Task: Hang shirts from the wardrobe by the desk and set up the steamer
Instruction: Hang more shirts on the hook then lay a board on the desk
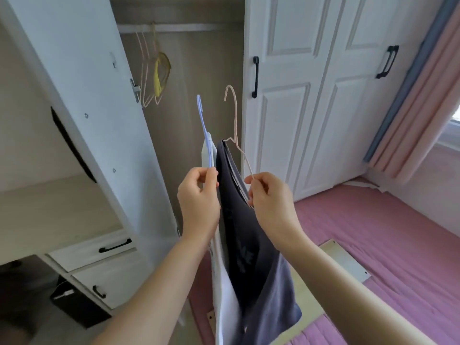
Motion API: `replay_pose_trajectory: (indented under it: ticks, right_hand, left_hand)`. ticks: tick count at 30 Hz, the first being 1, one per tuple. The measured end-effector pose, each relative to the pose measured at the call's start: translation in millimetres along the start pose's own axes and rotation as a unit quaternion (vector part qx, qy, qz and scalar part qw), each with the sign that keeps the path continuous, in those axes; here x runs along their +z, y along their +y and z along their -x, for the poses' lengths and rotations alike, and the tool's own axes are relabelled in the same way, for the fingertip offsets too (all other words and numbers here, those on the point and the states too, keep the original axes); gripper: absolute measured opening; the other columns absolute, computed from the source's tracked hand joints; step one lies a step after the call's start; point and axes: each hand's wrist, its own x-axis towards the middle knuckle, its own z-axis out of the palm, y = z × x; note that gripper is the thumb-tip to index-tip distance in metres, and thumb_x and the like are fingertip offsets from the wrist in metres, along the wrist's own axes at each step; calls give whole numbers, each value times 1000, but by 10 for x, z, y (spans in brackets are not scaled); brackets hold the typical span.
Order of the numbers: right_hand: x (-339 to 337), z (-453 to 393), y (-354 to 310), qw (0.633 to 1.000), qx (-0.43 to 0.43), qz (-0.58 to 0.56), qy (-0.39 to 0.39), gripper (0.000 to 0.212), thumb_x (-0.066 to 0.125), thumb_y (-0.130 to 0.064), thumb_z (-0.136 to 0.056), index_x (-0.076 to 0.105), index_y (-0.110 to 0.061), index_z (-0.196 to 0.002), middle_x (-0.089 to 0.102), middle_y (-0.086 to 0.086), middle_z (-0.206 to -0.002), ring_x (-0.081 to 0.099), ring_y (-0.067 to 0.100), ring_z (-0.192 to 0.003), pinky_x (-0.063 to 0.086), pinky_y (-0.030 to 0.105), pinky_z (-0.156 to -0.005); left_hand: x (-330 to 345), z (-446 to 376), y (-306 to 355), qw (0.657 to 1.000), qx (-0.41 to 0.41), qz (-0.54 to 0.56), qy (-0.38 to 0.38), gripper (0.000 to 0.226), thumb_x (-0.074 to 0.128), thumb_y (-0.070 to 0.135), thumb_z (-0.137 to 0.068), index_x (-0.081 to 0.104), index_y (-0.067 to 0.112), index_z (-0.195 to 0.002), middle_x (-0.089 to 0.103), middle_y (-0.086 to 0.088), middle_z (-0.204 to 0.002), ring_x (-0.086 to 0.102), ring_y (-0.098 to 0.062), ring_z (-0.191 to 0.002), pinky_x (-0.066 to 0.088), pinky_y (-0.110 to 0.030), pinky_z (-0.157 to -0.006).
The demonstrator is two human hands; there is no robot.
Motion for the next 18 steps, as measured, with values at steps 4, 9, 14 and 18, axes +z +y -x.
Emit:
replay_pose_trajectory:
  ticks: [4, 9, 14, 18]
  right_hand:
    - [-56, 574, 3, 1000, 11, 7, -7, 28, 35, -12, -97, 63, -17, -93, 57, -4, -70, 52, 11, -62, 47, 27, -57]
    - [-121, 1216, 53, 999, 24, 15, -20, 28, 36, -12, -98, 63, -17, -94, 59, -4, -74, 54, 12, -67, 47, 26, -59]
    - [-151, 1720, 85, 999, 36, 3, -21, 27, 39, -13, -98, 64, -19, -94, 61, -5, -76, 55, 10, -68, 48, 21, -59]
    - [-106, 2065, 65, 999, 26, 10, -34, 26, 39, -12, -99, 64, -19, -93, 60, -5, -74, 53, 9, -65, 44, 15, -53]
  left_hand:
    - [-329, 521, 78, 1000, -15, -6, 3, 20, 55, 25, -93, 62, 15, -77, 56, 7, -64, 47, -9, -54, 47, -37, -53]
    - [-704, 1106, 122, 999, -30, -21, -9, 23, 55, 29, -94, 63, 17, -77, 56, 10, -62, 47, -9, -52, 44, -34, -51]
    - [-1082, 1527, 202, 998, -30, -44, -17, 27, 53, 30, -96, 63, 18, -74, 54, 13, -58, 46, -14, -49, 42, -35, -53]
    - [-1355, 1777, 243, 998, -42, -35, -17, 30, 53, 28, -97, 61, 13, -73, 47, 8, -58, 41, -16, -46, 36, -25, -45]
